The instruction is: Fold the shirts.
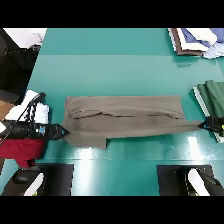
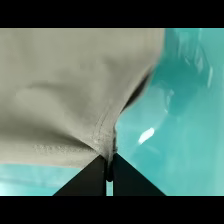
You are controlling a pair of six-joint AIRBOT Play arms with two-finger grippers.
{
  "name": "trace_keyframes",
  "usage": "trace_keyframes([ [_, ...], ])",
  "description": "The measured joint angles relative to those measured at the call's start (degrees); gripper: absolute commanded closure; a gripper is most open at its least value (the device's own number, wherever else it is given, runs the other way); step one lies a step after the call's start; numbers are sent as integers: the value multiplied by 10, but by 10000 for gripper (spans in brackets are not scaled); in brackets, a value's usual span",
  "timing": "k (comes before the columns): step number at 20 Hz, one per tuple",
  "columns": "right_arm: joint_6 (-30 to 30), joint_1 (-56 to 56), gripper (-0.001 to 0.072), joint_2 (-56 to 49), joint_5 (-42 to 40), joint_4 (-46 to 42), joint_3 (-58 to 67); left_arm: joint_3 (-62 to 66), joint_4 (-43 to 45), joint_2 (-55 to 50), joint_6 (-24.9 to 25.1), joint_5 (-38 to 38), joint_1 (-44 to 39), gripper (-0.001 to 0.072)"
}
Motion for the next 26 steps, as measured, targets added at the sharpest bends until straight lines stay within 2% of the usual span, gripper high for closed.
trace_keyframes([
  [6, 10, 63, 698, -160, -66, 25, 88, 77, -1, -163, 40, 160, 0, 677],
  [10, 21, 96, 697, -262, -86, 29, 155, 127, 2, -264, 59, 236, 0, 677],
  [14, 26, 118, 689, -349, -97, 33, 225, 149, 3, -320, 67, 305, 0, 674],
  [15, 28, 121, 592, -368, -103, 35, 244, 152, 3, -326, 68, 318, 0, 533],
  [16, 30, 122, 371, -387, -106, 38, 263, 156, 3, -331, 69, 328, 0, 257],
  [17, 30, 122, 260, -403, -111, 43, 280, 161, 4, -335, 70, 336, 0, 110],
  [21, 29, 103, 259, -447, -99, 82, 332, 196, 4, -340, 70, 328, 0, 117],
  [22, 23, 94, 259, -452, -88, 90, 334, 207, 4, -340, 70, 318, 0, 293],
  [23, 17, 83, 259, -455, -75, 95, 332, 215, 4, -340, 70, 306, 0, 549],
  [24, 11, 70, 250, -458, -64, 97, 325, 222, 3, -341, 70, 290, 0, 671],
  [26, -6, 44, 76, -462, -45, 103, 298, 231, 3, -341, 73, 257, 0, 676],
])
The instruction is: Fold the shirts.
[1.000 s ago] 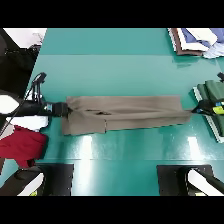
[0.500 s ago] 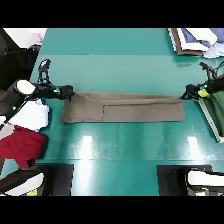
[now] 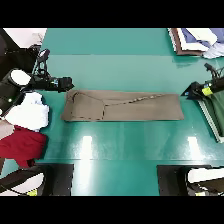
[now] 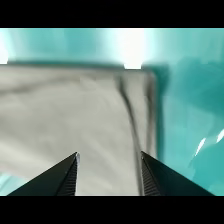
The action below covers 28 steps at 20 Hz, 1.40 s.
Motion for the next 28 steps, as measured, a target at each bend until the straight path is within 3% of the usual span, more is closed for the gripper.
trace_keyframes([
  [9, -89, -59, 104, -5, -27, 57, -122, 0, -5, -11, 7, -70, 0, 677],
  [13, -106, -40, 365, -19, -41, 76, -134, -3, -25, -27, 7, -80, -3, 677],
  [16, -112, -19, 669, -24, -55, 78, -135, -3, -45, -43, 8, -51, -33, 678],
  [17, -113, -14, 697, -25, -54, 75, -131, -1, -49, -52, 8, -37, -49, 677],
  [21, -110, -5, 697, -13, -26, 73, -97, 48, -59, -113, 7, -7, -116, 677],
  [28, -41, 47, 697, 96, 23, 82, -3, 209, -68, -270, 7, 0, -238, 677],
])
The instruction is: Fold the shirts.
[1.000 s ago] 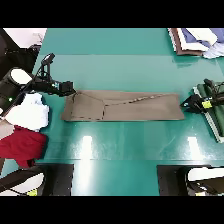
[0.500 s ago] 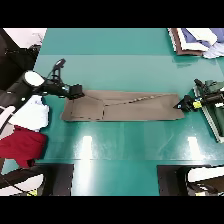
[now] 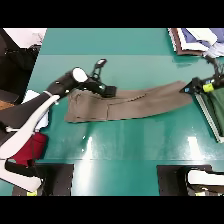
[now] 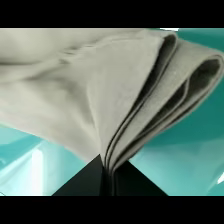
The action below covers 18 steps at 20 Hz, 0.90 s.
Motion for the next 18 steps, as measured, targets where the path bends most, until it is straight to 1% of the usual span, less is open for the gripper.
trace_keyframes([
  [4, 58, 64, 698, 43, 10, 4, 81, 57, -2, -59, -4, -2, -51, 677],
  [7, 86, 114, 698, 55, 6, 33, 135, 72, -1, -79, -6, -2, -81, 677],
  [12, 107, 190, 698, 60, -25, 66, 181, 80, -2, -95, -6, 9, -110, 677],
  [18, 113, 250, 697, 61, -51, 74, 191, 82, 1, -101, -6, 11, -113, 678],
])
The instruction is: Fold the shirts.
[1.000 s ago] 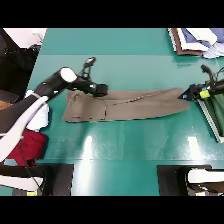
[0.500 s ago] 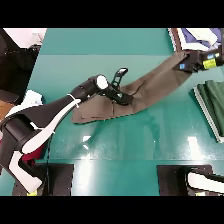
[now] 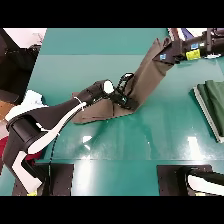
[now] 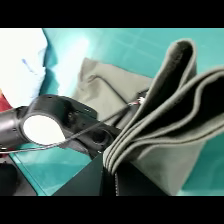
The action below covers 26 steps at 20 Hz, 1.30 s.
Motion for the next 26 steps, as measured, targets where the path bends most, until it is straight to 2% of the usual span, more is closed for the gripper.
trace_keyframes([
  [6, -4, 35, 698, 0, -16, 0, 1, 0, 45, 44, -3, -70, 57, 678],
  [12, -15, 104, 697, -29, -57, 1, 2, 0, 130, 153, -13, -113, 186, 677],
  [18, -65, 256, 678, -133, -182, 28, 2, 0, 166, 269, -11, -142, 335, 677],
  [20, -88, 305, 346, -174, -239, 50, 4, 1, 171, 293, -10, -151, 372, 677],
  [21, -97, 326, 234, -197, -264, 58, 11, 0, 173, 301, -9, -157, 386, 677],
  [23, -107, 355, 238, -239, -281, 70, 36, 1, 176, 312, -7, -168, 407, 677],
  [24, -112, 363, 266, -255, -277, 72, 54, 0, 177, 315, -3, -174, 414, 677],
  [26, -115, 365, 266, -275, -239, 57, 86, 0, 177, 319, 4, -187, 422, 677],
])
